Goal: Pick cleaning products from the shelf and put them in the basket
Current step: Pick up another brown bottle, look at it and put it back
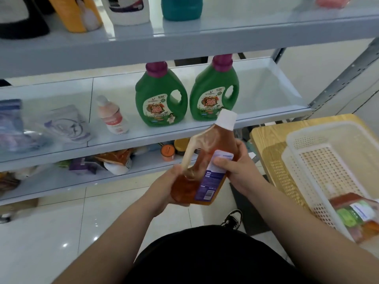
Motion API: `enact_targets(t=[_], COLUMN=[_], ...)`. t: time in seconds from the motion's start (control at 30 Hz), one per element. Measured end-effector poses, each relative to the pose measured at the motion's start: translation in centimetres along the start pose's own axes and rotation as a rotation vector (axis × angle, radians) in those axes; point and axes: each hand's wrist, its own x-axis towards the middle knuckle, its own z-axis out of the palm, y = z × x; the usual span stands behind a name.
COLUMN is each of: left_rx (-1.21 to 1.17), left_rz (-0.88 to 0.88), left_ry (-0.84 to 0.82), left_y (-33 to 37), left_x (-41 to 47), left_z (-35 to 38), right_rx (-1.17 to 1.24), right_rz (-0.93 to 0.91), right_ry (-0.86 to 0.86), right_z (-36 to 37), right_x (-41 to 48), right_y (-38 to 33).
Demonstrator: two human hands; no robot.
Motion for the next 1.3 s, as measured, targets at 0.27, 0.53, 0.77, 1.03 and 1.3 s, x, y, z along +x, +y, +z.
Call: enact_targets(t=[0.27, 0.53, 0.77, 1.03, 1.3], left_rx=[0.165, -0.158, -0.289, -0.284, -0.107], left_rz=[0.245, -0.095, -0.096, 0.149, 0.232], left_ry=[0.366, 0.091, -0.11, -0.044, 0.044], left_y=[0.2, 3.2, 5.2, 6.3, 6.2], left_x=[3.3, 5.5, 6.6, 5.9, 5.5], left_z=[1.9, 5.3, 7.9, 6.4, 5.8], right_rx=[-0.136, -0.065, -0.083, -0.254, -0.356], right_rz=[-0.024, 0.175, 0.013, -0.008, -0.052], right_ry=[-0.158, -0.4, -0.203, -0.073, -0.046], right_z=[0.1, 1.1, 0.3, -2.6, -1.7], right_x=[-0.4, 1.2, 3.5, 3.8, 3.0], right_y=[-3.4, -6.1, -6.0, -5.8, -6.2])
